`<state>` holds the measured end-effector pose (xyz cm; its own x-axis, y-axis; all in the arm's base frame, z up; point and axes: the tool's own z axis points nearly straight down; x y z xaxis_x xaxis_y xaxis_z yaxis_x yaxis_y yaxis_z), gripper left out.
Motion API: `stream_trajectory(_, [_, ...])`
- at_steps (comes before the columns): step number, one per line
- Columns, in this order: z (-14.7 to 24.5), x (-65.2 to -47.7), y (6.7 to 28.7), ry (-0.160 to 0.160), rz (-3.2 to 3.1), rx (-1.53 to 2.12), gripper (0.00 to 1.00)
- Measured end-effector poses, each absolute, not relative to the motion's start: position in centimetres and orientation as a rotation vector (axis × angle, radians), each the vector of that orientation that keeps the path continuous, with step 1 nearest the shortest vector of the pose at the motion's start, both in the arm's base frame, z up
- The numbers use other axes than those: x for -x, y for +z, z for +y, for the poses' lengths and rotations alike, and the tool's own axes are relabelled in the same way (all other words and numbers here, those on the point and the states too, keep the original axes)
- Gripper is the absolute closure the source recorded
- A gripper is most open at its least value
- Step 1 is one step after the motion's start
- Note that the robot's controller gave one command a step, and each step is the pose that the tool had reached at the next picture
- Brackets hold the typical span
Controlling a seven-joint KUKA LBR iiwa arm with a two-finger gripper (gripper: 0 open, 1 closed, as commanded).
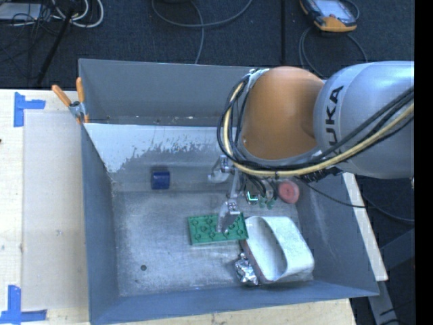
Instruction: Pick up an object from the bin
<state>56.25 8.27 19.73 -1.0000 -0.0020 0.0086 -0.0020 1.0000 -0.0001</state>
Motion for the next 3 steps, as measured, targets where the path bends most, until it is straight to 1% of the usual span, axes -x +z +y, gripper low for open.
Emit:
stream_trajectory(1, [2.7, -61.8, 8.6, -0.004, -3.152, -0.076, 0.0])
stream_trajectory(2, [2.7, -61.4, 8.3, -0.005, -3.133, -0.072, 1.0])
stream_trajectory(3, [5.2, -60.7, 21.2, -0.002, -3.148, -0.092, 1.0])
